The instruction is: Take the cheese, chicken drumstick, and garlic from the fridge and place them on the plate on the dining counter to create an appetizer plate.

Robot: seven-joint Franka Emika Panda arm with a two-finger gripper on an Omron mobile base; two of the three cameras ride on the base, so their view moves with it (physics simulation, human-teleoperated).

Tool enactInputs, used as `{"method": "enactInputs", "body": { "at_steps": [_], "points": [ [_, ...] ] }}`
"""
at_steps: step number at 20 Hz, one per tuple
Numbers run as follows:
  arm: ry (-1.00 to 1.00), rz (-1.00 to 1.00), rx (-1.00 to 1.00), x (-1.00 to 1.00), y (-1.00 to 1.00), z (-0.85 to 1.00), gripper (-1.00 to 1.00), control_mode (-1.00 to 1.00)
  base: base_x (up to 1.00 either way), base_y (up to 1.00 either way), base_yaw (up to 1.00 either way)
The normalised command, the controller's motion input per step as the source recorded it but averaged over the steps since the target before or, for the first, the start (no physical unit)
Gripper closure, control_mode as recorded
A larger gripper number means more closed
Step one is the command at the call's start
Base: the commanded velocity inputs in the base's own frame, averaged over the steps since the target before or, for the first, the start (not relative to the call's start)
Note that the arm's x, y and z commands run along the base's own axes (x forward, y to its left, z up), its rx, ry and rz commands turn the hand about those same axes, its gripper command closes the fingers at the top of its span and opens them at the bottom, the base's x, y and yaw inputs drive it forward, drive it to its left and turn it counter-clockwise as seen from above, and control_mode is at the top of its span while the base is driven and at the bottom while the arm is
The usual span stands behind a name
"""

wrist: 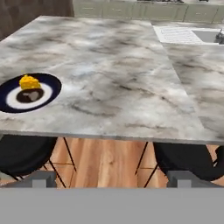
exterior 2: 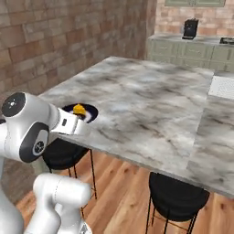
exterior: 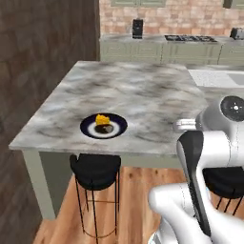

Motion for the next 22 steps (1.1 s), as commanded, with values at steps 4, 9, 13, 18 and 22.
{"method": "enactInputs", "body": {
  "at_steps": [4, 9, 13, 18, 22],
  "points": [
    [0.00, 0.00, 0.00, 0.00, 0.00, 0.00, -1.00, 1.00, 0.03, 0.06, -1.00],
    [0.00, 0.00, 0.00, 0.00, 0.00, 0.00, -1.00, 1.00, -0.24, 0.24, -0.85],
    [0.00, 0.00, 0.00, 0.00, 0.00, 0.00, -1.00, 1.00, -0.11, 0.01, -0.83],
    [0.00, 0.00, 0.00, 0.00, 0.00, 0.00, -1.00, 1.00, 0.17, -0.12, -0.87],
    [0.00, 0.00, 0.00, 0.00, 0.00, 0.00, -1.00, 1.00, 0.47, -0.75, -0.73]
  ]
}}
